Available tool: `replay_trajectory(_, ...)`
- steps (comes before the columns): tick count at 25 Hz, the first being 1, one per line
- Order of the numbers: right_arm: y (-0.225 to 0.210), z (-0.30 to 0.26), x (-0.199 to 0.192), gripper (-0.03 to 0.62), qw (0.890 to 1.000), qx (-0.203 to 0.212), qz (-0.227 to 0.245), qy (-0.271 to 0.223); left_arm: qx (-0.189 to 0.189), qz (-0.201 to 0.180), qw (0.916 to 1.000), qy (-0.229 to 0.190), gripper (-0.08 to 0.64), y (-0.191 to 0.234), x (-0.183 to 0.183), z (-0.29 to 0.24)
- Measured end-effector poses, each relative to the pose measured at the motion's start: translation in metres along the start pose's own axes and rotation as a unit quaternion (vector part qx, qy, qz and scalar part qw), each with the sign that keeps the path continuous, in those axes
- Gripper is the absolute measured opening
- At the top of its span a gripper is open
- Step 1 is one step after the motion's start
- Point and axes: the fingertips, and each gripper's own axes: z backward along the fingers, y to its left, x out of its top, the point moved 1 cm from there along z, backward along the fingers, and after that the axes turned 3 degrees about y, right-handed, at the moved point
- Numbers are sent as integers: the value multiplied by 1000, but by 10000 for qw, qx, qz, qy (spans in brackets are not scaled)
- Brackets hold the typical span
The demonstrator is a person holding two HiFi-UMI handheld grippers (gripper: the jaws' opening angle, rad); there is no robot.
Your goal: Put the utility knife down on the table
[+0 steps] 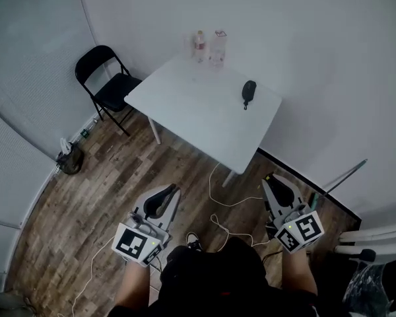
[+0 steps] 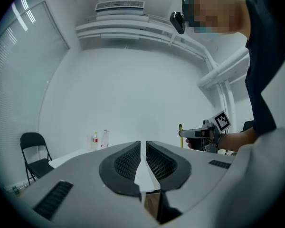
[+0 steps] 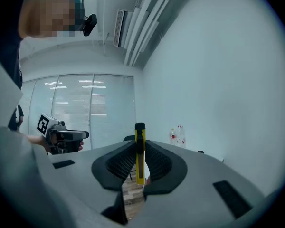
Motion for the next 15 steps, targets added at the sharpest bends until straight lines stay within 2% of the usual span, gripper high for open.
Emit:
replay_trajectory(7, -11, -40, -2, 69, 9998, -167, -102, 60, -189, -68, 9998, 80, 51, 33, -3, -20)
replay_trajectory(15, -56, -89, 0, 69, 9998, -90, -121, 97, -70, -41, 9998, 167, 51, 63, -5, -67)
